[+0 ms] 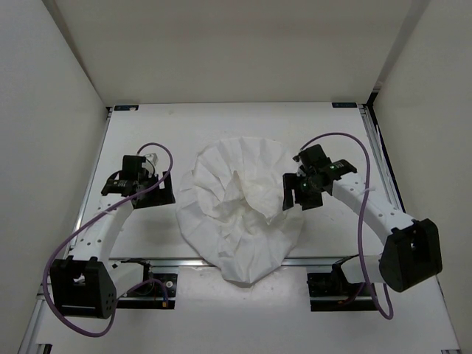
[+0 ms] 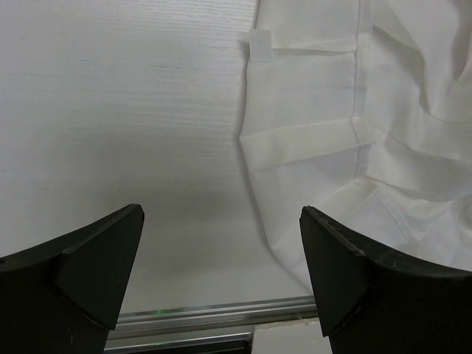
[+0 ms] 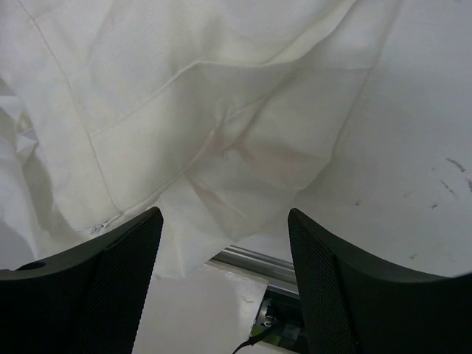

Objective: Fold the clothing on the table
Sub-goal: Flatten the skirt out

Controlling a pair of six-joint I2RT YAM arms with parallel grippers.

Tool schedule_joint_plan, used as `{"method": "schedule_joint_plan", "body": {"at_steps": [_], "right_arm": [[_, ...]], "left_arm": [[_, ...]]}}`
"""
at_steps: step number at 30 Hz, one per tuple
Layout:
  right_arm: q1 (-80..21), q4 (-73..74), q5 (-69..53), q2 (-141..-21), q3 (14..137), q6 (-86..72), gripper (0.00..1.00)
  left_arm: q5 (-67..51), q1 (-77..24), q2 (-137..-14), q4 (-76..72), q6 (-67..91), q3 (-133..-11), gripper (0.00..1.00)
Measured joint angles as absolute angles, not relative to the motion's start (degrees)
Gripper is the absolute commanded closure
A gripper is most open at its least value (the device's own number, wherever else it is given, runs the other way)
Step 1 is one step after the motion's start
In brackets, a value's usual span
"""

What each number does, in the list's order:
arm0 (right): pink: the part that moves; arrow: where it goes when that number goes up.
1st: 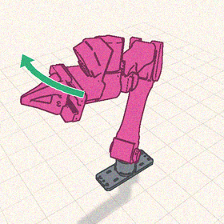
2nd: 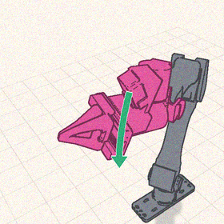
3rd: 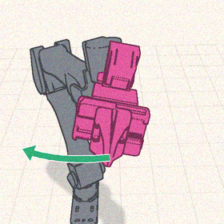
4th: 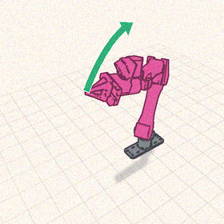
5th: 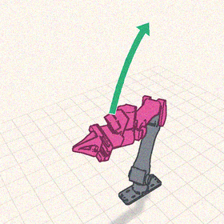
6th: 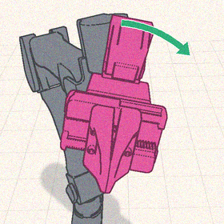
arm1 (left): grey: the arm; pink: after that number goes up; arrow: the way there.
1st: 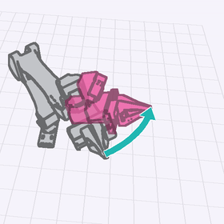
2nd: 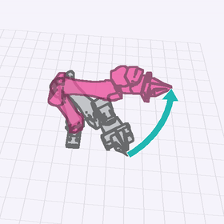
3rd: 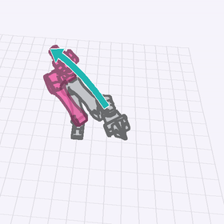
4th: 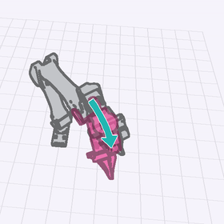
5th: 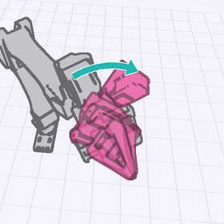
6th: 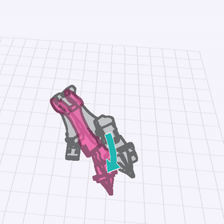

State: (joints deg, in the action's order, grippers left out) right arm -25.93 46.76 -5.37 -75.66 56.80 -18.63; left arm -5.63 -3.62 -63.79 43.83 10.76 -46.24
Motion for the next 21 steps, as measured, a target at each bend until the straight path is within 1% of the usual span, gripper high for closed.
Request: {"method": "schedule_joint_plan", "body": {"at_steps": [5,9,14,16,21], "right_arm": [[-26.0,46.9,-9.6,-78.1,58.1,-19.4,0.27],[-25.9,46.4,-13.5,-80.4,60.8,-21.1,0.30],[-26.9,46.2,-15.3,-81.4,61.3,-24.8,0.28],[-27.3,46.6,-16.4,-81.7,61.3,-26.4,0.28],[-23.3,48.7,-20.7,-82.6,61.1,-31.4,0.29]], "left_arm": [[-5.8,-4.2,-64.0,43.3,10.8,-45.8,0.01],[-5.9,-5.1,-64.6,43.2,10.8,-45.7,0.01],[-6.1,-6.0,-65.0,43.2,10.8,-45.7,0.01],[-6.0,-6.5,-65.3,43.3,10.8,-45.7,0.02],[-5.9,-8.4,-66.2,43.4,10.7,-45.7,0.02]]}}
